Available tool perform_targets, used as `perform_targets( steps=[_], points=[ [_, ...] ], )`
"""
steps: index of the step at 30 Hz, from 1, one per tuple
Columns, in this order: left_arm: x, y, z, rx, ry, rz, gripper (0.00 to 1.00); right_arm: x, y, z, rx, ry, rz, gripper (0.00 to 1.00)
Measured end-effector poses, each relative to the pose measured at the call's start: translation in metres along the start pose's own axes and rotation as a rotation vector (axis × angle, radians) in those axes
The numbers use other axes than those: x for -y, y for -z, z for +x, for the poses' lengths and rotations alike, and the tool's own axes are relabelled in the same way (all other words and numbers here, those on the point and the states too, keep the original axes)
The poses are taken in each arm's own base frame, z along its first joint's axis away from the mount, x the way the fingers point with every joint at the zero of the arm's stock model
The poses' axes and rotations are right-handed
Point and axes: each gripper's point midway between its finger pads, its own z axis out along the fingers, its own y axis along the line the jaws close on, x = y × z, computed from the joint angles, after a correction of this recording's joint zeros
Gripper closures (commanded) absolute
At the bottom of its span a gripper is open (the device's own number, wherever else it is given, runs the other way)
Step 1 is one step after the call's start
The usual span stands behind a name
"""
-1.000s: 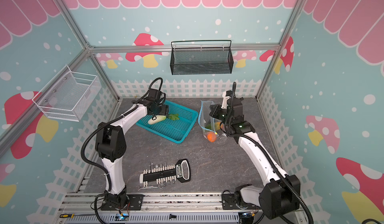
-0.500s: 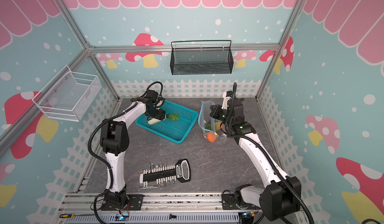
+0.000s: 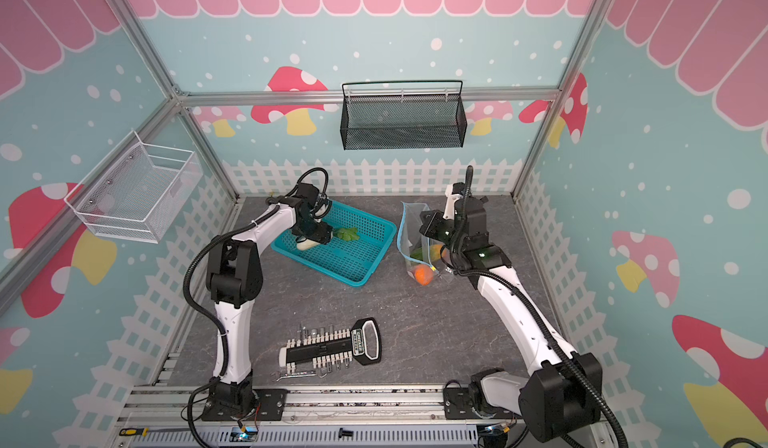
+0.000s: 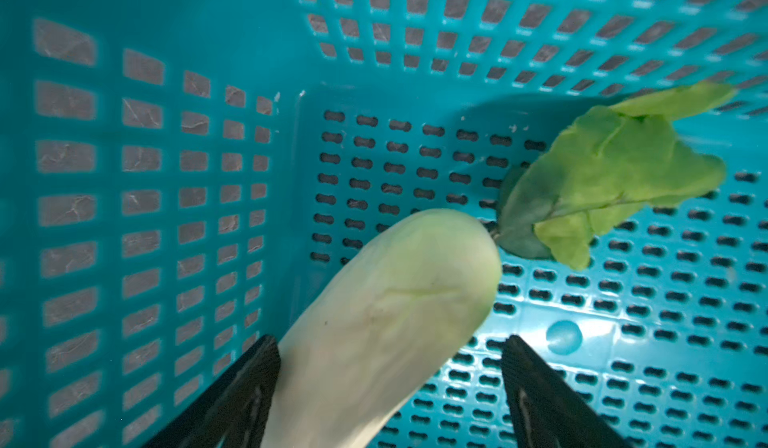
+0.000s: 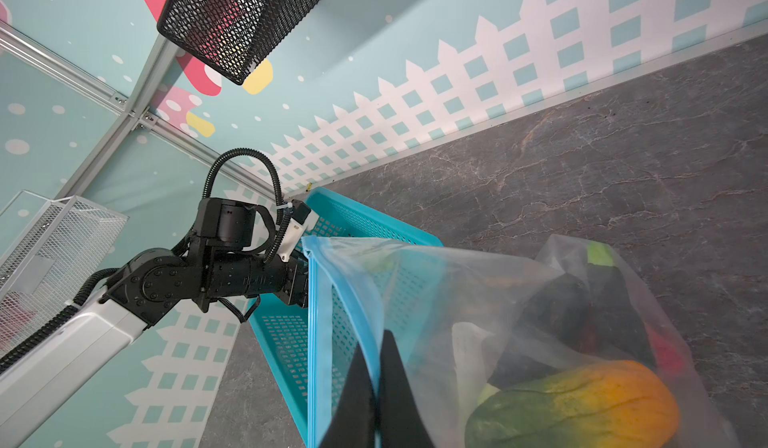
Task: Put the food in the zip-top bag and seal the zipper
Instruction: 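Lower the open left gripper onto the white radish in the basket, then close the left gripper around the radish body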
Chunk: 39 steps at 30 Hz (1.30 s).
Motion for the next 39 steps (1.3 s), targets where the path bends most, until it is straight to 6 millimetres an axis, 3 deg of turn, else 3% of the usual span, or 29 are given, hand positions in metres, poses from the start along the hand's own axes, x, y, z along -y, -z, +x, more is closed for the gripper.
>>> perform_targets(
  steps=[5, 9, 13, 26, 39],
  points=[
    [0.002, -0.009, 0.005, -0.023, 0.008, 0.020, 0.17, 0.000, 0.000, 0.000, 0.000, 0.000, 0.000, 0.98],
    [0.009, -0.009, 0.005, -0.021, 0.029, 0.063, 0.31, 0.000, 0.000, 0.000, -0.001, 0.000, 0.000, 0.97],
    [0.017, -0.008, 0.005, -0.021, 0.051, 0.107, 0.36, 0.000, 0.000, 0.000, -0.001, 0.000, 0.000, 0.97],
    [0.028, -0.009, 0.006, -0.028, 0.045, 0.124, 0.36, 0.000, 0.000, 0.000, 0.000, 0.000, 0.000, 0.97],
    [0.039, -0.008, 0.011, -0.038, 0.094, 0.173, 0.59, -0.001, 0.001, -0.001, 0.004, 0.001, 0.000, 0.97]
  ],
)
